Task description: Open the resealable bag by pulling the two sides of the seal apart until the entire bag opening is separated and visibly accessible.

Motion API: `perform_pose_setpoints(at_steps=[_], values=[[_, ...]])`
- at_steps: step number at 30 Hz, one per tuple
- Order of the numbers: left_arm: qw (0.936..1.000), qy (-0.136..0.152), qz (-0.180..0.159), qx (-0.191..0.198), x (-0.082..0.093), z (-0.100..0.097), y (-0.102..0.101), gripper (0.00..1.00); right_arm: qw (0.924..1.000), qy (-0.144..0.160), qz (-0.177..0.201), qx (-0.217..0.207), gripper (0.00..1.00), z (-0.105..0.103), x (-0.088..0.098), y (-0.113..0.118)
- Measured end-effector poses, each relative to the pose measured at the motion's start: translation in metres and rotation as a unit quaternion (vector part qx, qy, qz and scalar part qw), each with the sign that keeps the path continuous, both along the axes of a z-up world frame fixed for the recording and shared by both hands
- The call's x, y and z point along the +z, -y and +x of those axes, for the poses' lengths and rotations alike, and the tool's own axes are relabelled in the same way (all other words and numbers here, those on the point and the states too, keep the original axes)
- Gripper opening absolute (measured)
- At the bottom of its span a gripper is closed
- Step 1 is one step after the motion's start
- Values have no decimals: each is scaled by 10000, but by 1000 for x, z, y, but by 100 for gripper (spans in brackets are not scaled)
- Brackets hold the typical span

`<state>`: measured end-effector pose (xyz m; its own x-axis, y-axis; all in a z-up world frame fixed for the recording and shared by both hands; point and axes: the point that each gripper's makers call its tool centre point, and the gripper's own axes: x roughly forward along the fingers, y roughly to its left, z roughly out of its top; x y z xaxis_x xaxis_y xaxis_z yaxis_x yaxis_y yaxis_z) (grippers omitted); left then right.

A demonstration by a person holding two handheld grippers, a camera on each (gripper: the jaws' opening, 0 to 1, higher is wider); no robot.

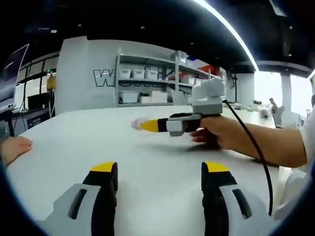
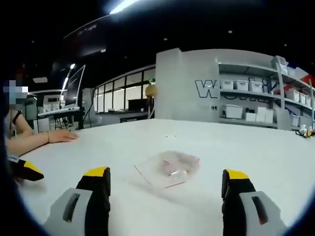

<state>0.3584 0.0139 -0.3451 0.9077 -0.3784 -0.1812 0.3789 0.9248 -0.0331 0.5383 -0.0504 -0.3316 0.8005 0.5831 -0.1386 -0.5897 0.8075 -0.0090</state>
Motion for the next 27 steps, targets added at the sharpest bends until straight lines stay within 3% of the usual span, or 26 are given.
perform_pose_setpoints(at_steps=[27], values=[[10000, 7, -20, 48, 0, 0, -2, 70, 10000, -36, 38, 38, 91, -2, 3, 2]])
